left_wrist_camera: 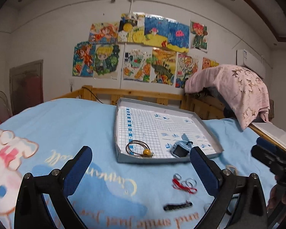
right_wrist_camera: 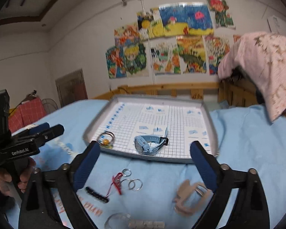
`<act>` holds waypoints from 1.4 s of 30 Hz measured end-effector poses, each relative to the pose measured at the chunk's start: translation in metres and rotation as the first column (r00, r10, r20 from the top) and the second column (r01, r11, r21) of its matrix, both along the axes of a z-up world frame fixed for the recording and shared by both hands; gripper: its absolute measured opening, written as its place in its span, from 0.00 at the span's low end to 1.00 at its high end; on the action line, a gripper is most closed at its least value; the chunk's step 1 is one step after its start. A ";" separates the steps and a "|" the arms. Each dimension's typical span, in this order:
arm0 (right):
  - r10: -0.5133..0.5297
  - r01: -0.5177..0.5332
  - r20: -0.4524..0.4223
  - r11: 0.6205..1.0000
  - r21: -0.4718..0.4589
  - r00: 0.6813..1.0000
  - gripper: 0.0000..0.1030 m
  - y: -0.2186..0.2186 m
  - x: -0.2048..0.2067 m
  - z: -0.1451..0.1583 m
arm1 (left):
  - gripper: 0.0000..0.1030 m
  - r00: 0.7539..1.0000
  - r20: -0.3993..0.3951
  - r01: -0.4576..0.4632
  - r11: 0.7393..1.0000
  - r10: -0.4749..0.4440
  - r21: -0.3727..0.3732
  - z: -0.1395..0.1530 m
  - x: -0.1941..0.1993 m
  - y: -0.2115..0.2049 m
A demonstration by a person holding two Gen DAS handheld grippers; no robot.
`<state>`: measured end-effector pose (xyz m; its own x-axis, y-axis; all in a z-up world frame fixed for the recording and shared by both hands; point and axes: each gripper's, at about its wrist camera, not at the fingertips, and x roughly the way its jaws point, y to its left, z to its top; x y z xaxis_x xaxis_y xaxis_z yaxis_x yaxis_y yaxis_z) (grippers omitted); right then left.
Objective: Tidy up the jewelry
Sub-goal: 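Withdraw both open tools from the tray toward the remaining jewelry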
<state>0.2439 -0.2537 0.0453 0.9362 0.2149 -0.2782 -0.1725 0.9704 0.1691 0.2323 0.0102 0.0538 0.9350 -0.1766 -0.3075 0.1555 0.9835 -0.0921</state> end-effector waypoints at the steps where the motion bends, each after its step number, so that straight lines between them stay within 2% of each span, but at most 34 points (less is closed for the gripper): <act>1: 0.000 0.000 0.018 1.000 -0.002 1.000 0.92 0.000 -0.012 0.002 | 1.00 1.000 0.009 -0.007 1.000 0.007 -0.002 0.000 -0.012 0.000; 7: -0.037 0.040 0.089 0.999 -0.025 0.995 0.95 -0.003 -0.078 0.006 | 1.00 0.999 0.023 -0.029 0.999 0.029 -0.018 -0.012 -0.073 0.004; 12: -0.076 0.079 0.098 0.997 -0.022 0.992 0.96 -0.007 -0.128 -0.002 | 1.00 0.999 -0.009 -0.033 0.999 0.033 -0.026 -0.032 -0.110 0.005; 23: -0.164 0.164 -0.010 0.987 0.005 0.986 0.96 -0.016 -0.182 -0.043 | 1.00 0.999 -0.032 -0.032 0.999 0.032 0.017 -0.061 -0.153 0.000; 27: -0.192 0.192 -0.022 0.981 0.002 0.981 0.96 -0.017 -0.185 -0.051 | 1.00 0.997 -0.064 -0.028 0.998 0.031 0.050 -0.067 -0.152 -0.006; 31: -0.189 0.189 -0.050 0.982 -0.007 0.981 0.96 -0.016 -0.180 -0.057 | 1.00 0.996 -0.092 -0.005 0.999 0.009 0.045 -0.067 -0.148 -0.007; 35: -0.173 0.176 -0.094 0.984 0.018 0.980 0.96 -0.016 -0.175 -0.062 | 1.00 0.989 -0.143 0.039 0.998 -0.033 0.040 -0.067 -0.134 -0.008; 42: -0.153 0.163 -0.142 0.985 0.061 0.978 0.96 -0.020 -0.157 -0.065 | 1.00 0.980 -0.181 0.095 0.993 -0.081 0.071 -0.064 -0.092 -0.018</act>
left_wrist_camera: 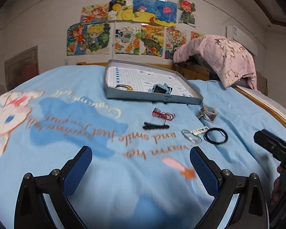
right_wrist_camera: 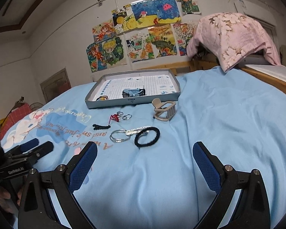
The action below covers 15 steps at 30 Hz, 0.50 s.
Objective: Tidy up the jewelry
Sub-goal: 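Withdraw both open tools from the tray toward the remaining jewelry, then grasp the black beaded bracelet with the left tool while the right tool grasps the black hair tie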
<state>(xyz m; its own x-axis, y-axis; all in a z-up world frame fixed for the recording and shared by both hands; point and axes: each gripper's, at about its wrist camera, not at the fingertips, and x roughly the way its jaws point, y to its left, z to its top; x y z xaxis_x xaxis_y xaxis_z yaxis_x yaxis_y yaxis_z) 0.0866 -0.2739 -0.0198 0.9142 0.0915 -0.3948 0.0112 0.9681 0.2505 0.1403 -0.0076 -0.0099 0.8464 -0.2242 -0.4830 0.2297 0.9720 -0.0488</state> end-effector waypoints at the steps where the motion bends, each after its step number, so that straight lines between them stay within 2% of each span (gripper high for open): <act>1: 0.016 -0.016 0.006 1.000 -0.008 1.000 0.96 -0.001 0.006 0.002 | 1.00 0.999 -0.020 0.028 1.000 -0.028 0.008 0.001 0.013 -0.002; 3: 0.032 -0.032 0.026 0.999 -0.016 0.999 0.96 -0.001 0.015 0.002 | 1.00 0.996 -0.058 0.064 0.998 -0.063 0.022 0.001 0.036 -0.006; 5: 0.052 -0.052 0.036 0.999 0.013 0.998 0.96 -0.006 0.029 -0.001 | 1.00 0.995 -0.063 0.074 0.997 -0.071 0.037 0.002 0.058 -0.010; 10: 0.066 -0.065 -0.018 0.996 0.067 0.998 0.93 -0.013 0.073 -0.016 | 1.00 0.988 -0.073 0.136 0.990 -0.133 0.030 -0.001 0.094 -0.019; 12: 0.070 -0.067 -0.035 0.995 0.071 0.997 0.79 -0.012 0.084 -0.021 | 1.00 0.984 -0.074 0.163 0.987 -0.161 0.015 -0.004 0.107 -0.023; 14: 0.066 -0.061 -0.072 0.996 0.070 0.995 0.69 -0.009 0.095 -0.027 | 1.00 0.981 -0.062 0.185 0.983 -0.185 -0.006 -0.007 0.118 -0.025; 15: 0.065 -0.059 -0.086 0.996 0.071 0.994 0.67 -0.009 0.098 -0.030 | 0.99 0.980 -0.061 0.189 0.982 -0.190 -0.015 -0.008 0.122 -0.025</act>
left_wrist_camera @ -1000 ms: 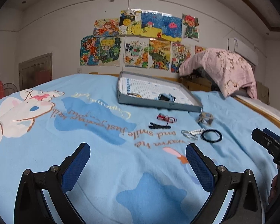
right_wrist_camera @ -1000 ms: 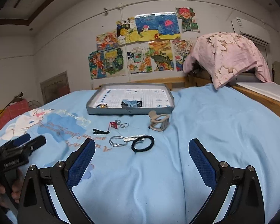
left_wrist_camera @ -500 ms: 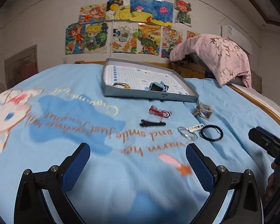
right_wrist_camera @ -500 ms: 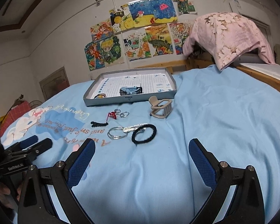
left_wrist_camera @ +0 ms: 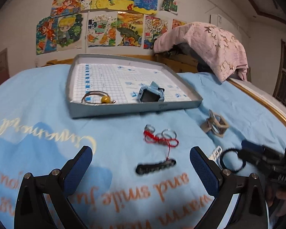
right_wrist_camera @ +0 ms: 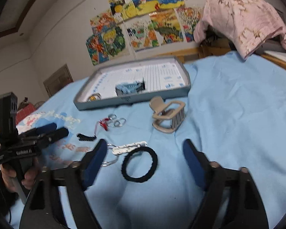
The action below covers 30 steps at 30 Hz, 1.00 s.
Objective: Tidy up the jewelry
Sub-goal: 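Grasp the black beaded bracelet with the left tool while the right tool grasps the black hair tie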
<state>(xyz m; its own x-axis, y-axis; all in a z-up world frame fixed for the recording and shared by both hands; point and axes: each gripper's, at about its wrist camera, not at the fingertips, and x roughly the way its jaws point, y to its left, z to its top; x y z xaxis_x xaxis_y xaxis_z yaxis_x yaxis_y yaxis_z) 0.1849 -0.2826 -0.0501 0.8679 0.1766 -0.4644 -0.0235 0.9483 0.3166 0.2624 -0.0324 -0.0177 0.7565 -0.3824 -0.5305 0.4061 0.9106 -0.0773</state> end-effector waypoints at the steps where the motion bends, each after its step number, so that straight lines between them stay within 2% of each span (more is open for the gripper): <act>1: -0.002 0.002 -0.016 1.000 -0.002 1.000 0.67 0.002 0.004 -0.004 | 0.97 1.000 -0.009 0.013 1.000 -0.013 -0.014 -0.002 0.006 -0.001; 6: -0.003 0.003 -0.034 1.000 -0.008 0.999 0.59 0.006 0.007 -0.011 | 0.82 0.995 -0.066 0.070 0.997 -0.071 -0.023 -0.020 0.017 -0.007; 11: -0.004 0.004 -0.025 1.000 -0.003 1.000 0.53 0.007 0.004 -0.012 | 0.74 0.989 -0.098 0.107 0.994 -0.109 -0.024 -0.033 0.016 -0.008; 12: -0.001 0.001 -0.024 1.000 -0.003 1.000 0.47 0.007 0.004 -0.013 | 0.74 0.988 -0.102 0.114 0.993 -0.115 -0.021 -0.034 0.016 -0.009; 14: 0.002 -0.002 -0.029 1.000 -0.008 1.000 0.43 0.008 0.004 -0.013 | 0.70 0.986 -0.109 0.126 0.992 -0.127 -0.012 -0.035 0.015 -0.011; 18: 0.012 -0.012 -0.045 1.000 -0.011 0.999 0.43 0.010 0.005 -0.015 | 0.64 0.981 -0.124 0.152 0.988 -0.148 0.022 -0.039 0.009 -0.015; 21: 0.021 -0.021 -0.048 1.000 -0.008 0.999 0.43 0.010 0.005 -0.016 | 0.50 0.984 -0.114 0.143 0.989 -0.138 0.036 -0.039 0.003 -0.014; 23: 0.026 -0.027 -0.049 1.000 -0.007 0.998 0.37 0.010 0.005 -0.016 | 0.41 0.985 -0.113 0.137 0.990 -0.132 0.037 -0.039 0.000 -0.012; 25: 0.030 -0.030 -0.054 1.000 -0.007 0.998 0.37 0.011 0.006 -0.016 | 0.30 0.983 -0.119 0.143 0.989 -0.138 0.033 -0.040 -0.003 -0.011; 27: 0.032 -0.033 -0.055 0.999 -0.008 0.998 0.37 0.011 0.006 -0.017 | 0.23 0.979 -0.134 0.161 0.986 -0.155 0.034 -0.042 -0.007 -0.013; 30: 0.031 -0.031 -0.058 0.999 -0.009 0.998 0.37 0.011 0.005 -0.017 | 0.18 0.982 -0.115 0.158 0.984 -0.149 0.077 -0.045 -0.017 -0.019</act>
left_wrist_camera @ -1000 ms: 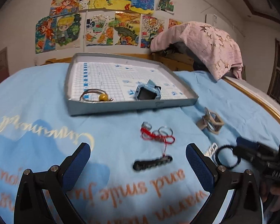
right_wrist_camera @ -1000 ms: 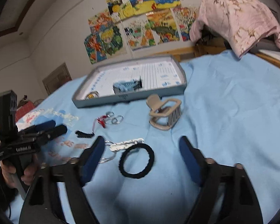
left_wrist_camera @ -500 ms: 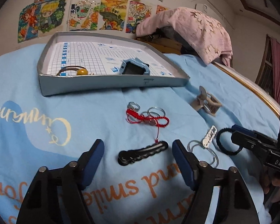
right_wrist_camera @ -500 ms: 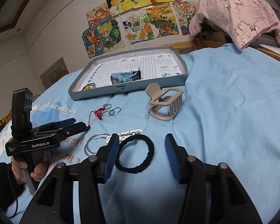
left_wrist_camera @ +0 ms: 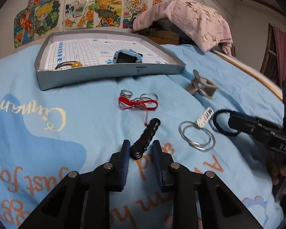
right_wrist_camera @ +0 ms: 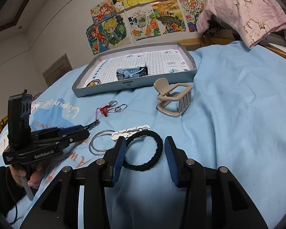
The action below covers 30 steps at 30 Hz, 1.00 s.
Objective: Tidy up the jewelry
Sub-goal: 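Grasp the black beaded bracelet with the left tool while the right tool grasps the black hair tie, then lower the bracelet and hair tie into the gray tray while both tools open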
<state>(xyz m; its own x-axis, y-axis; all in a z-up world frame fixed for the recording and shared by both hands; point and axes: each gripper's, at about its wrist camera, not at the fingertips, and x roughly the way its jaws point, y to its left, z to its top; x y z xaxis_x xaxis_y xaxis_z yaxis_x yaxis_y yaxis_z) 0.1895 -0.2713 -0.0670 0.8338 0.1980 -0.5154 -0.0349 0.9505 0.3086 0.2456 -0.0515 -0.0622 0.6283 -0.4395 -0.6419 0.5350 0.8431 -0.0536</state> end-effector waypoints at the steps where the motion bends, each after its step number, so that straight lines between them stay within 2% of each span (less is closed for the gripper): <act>1: -0.002 0.002 -0.003 1.000 -0.001 1.000 0.37 0.000 -0.001 0.000 | 0.16 1.000 0.015 -0.002 1.000 0.001 0.018 -0.001 -0.003 -0.003; 8: -0.003 0.003 -0.017 1.000 0.000 1.000 0.35 -0.001 -0.006 -0.001 | 0.15 0.997 0.068 -0.022 0.998 0.018 0.058 -0.002 -0.011 -0.008; 9: -0.005 0.005 -0.018 1.000 0.002 1.000 0.27 -0.001 -0.006 -0.002 | 0.15 0.997 0.075 -0.026 0.998 0.022 0.060 -0.001 -0.012 -0.008; 12: -0.014 0.014 -0.027 1.000 0.011 1.000 0.14 -0.003 -0.003 -0.004 | 0.15 0.995 0.099 -0.036 0.998 0.030 0.057 0.002 -0.019 -0.008; 15: -0.004 0.005 -0.013 1.000 0.016 1.000 0.06 -0.002 -0.005 -0.003 | 0.15 0.992 0.123 -0.043 0.998 0.038 0.040 0.006 -0.025 -0.006; 22: 0.045 -0.045 0.053 0.999 -0.006 0.998 0.05 0.006 -0.008 0.004 | 0.15 0.980 0.185 -0.060 0.997 0.067 -0.040 0.021 -0.037 0.004; 26: 0.062 -0.060 0.118 0.998 -0.023 0.991 0.05 0.009 0.003 0.020 | 0.15 0.977 0.179 -0.101 0.992 0.112 -0.072 0.031 -0.025 0.006; 30: 0.077 -0.068 0.188 0.996 -0.057 0.979 0.05 0.013 0.035 0.043 | 0.15 0.940 0.215 -0.244 0.962 0.265 -0.120 0.057 0.005 0.013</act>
<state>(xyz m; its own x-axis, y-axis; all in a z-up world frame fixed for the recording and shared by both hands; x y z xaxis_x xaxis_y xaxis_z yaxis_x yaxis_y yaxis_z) 0.2245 -0.2580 -0.0242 0.9018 0.2394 -0.3597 -0.1577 0.9574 0.2417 0.2505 -0.0387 -0.0051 0.8513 -0.2946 -0.4341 0.3095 0.9501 -0.0377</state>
